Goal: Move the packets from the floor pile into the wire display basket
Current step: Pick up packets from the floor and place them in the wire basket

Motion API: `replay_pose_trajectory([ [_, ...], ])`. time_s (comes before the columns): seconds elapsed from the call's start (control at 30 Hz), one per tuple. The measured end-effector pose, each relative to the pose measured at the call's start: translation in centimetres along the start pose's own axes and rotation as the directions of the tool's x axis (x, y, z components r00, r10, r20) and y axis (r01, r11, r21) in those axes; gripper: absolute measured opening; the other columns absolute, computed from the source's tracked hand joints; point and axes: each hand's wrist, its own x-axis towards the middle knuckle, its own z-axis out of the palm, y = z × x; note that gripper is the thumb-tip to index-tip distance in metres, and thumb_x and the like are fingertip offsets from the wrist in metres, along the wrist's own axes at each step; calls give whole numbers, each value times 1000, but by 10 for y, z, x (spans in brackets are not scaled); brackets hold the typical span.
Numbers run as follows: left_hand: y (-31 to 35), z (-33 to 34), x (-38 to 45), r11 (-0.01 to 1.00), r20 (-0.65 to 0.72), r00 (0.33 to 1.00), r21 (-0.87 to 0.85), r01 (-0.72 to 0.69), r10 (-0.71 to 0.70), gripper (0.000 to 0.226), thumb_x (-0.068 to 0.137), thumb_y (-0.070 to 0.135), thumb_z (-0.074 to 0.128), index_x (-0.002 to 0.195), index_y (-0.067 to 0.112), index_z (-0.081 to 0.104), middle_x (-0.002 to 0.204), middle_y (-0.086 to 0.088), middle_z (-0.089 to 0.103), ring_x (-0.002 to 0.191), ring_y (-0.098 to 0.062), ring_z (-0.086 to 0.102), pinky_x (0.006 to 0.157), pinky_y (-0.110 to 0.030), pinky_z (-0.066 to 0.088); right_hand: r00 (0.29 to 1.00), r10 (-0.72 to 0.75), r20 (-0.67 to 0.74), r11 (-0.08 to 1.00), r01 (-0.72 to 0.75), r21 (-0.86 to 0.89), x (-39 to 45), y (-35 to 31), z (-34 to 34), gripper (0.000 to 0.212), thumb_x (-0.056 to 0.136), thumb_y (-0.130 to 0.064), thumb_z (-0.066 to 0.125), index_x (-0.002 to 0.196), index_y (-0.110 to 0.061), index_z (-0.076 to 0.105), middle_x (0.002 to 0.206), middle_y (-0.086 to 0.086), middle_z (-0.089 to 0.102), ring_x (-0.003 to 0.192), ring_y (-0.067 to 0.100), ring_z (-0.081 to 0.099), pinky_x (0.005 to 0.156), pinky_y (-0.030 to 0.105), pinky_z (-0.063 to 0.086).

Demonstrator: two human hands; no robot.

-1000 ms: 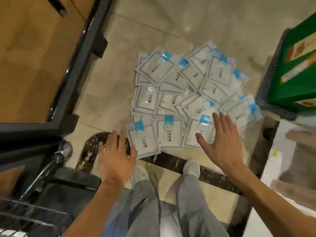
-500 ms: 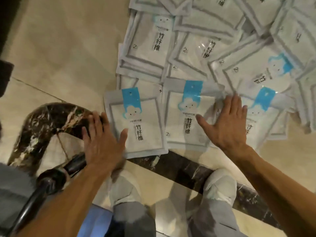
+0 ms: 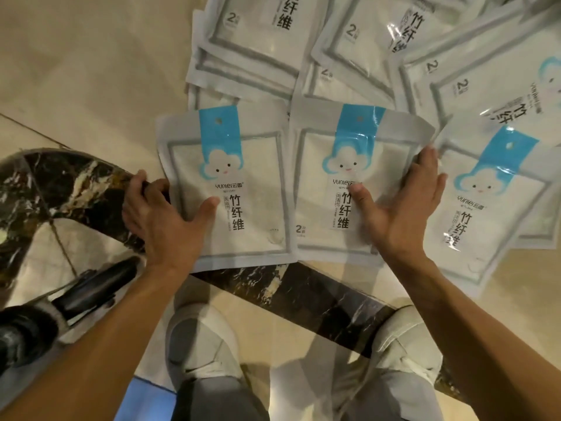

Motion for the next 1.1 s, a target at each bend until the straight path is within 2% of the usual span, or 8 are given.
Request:
replay_pose_trajectory([
  [0.13,20,-20,10,991,97,990,-76,109,-102,69,72,40,89,122,6,56,144,-11,43,137,-33,36,117,-51,29,1000,16,21,999,-17,46,10,-1,-5,90,69,-66,76,132,-3,60,157,14,37,143,31,34,119,55,27],
  [0.23,33,-34,11,905,201,970,-371,206,-138,53,81,21,85,127,8,61,121,-1,67,114,-19,65,96,-37,56,995,75,62,989,-82,126,18,-9,-18,75,74,-58,72,128,-7,63,143,15,48,133,33,44,112,53,38],
  [0.37,48,-56,12,809,297,945,-518,278,-135,38,87,7,78,124,8,68,102,10,74,87,4,72,73,-15,59,963,155,220,865,-240,441,27,-32,-51,40,95,-32,72,125,-10,58,117,4,69,109,21,69,90,41,60],
  [0.47,65,-85,12,761,341,935,-579,292,-99,43,87,3,77,127,13,65,103,8,76,94,-2,74,78,-24,61,936,170,308,775,-320,545,36,-52,-80,31,97,-11,69,126,-14,56,115,-4,73,105,12,73,86,28,61],
  [0.57,86,-122,9,703,364,930,-646,296,-57,45,87,-3,73,125,19,63,108,9,78,101,-12,75,80,-33,63,929,215,302,743,-356,566,46,-70,-114,23,93,-12,74,109,-23,62,94,-17,78,90,3,75,76,23,61],
  [0.7,115,-176,4,668,414,909,-664,336,-47,41,86,2,74,124,16,67,117,-5,76,107,-27,73,92,-54,58,901,240,361,704,-418,574,66,-101,-176,25,87,-18,78,110,-21,68,97,-9,80,89,12,77,73,26,62],
  [0.83,153,-240,-4,652,440,897,-671,352,-32,37,86,2,73,118,20,70,110,-2,78,100,-25,76,80,-45,64,868,217,447,681,-463,568,84,-136,-248,18,91,-8,72,104,-20,67,86,-11,79,74,6,75,59,18,56],
  [1.1,251,-410,-39,524,508,861,-743,417,35,58,55,21,96,108,13,72,105,-15,78,91,-33,77,67,-42,65,788,249,564,657,-565,500,91,-249,-430,31,86,-14,74,116,-8,67,102,12,79,90,34,77,80,47,62],
])
